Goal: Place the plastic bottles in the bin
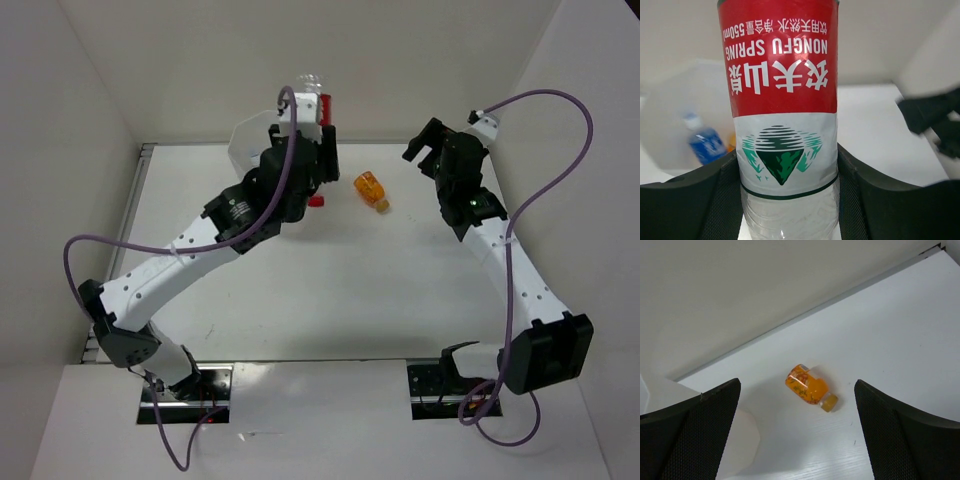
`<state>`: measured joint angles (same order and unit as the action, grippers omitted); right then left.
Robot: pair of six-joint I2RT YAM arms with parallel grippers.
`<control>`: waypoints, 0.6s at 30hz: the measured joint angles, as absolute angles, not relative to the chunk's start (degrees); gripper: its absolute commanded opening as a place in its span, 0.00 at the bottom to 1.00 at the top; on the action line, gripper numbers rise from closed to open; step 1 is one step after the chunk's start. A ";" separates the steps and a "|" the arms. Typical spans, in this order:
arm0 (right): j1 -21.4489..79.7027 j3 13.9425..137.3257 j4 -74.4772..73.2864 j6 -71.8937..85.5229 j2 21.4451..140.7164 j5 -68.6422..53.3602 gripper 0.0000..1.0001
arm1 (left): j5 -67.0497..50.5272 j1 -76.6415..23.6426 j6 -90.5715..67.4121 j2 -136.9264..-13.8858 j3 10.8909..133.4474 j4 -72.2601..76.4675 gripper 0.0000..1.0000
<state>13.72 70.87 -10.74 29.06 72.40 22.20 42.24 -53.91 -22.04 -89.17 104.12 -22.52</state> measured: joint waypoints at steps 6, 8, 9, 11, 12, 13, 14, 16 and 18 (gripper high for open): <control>10.85 70.94 -8.29 28.53 79.35 16.73 1.00 | 57.41 -48.42 -9.85 -94.08 107.24 -10.44 0.64; 10.85 70.96 -8.29 28.12 81.65 15.40 1.00 | 58.74 -44.69 -7.92 -98.15 108.71 -8.34 0.64; 10.85 70.96 -8.29 27.75 82.54 14.87 1.00 | 58.67 -42.17 -7.64 -100.44 109.38 -7.73 0.64; 10.85 70.96 -8.36 27.27 83.59 14.13 1.00 | 58.17 -37.52 -7.66 -103.83 109.89 -7.05 0.64; 10.85 70.96 -8.29 27.07 83.79 14.09 1.00 | 57.82 -35.29 -7.51 -105.51 109.89 -6.46 0.64; 10.85 70.96 -8.29 26.92 83.83 14.02 1.00 | 57.60 -33.21 -7.42 -106.98 109.89 -5.76 0.66; 10.85 70.96 -8.27 26.72 83.83 14.00 1.00 | 57.12 -31.46 -7.29 -108.27 109.89 -5.19 0.67; 10.85 71.09 -8.05 26.24 83.81 13.93 1.00 | 56.05 -29.30 -7.38 -110.37 110.19 -4.80 0.73; 10.85 71.13 -8.05 25.80 83.83 13.87 1.00 | 54.46 -28.69 -7.86 -111.59 110.74 -5.10 0.86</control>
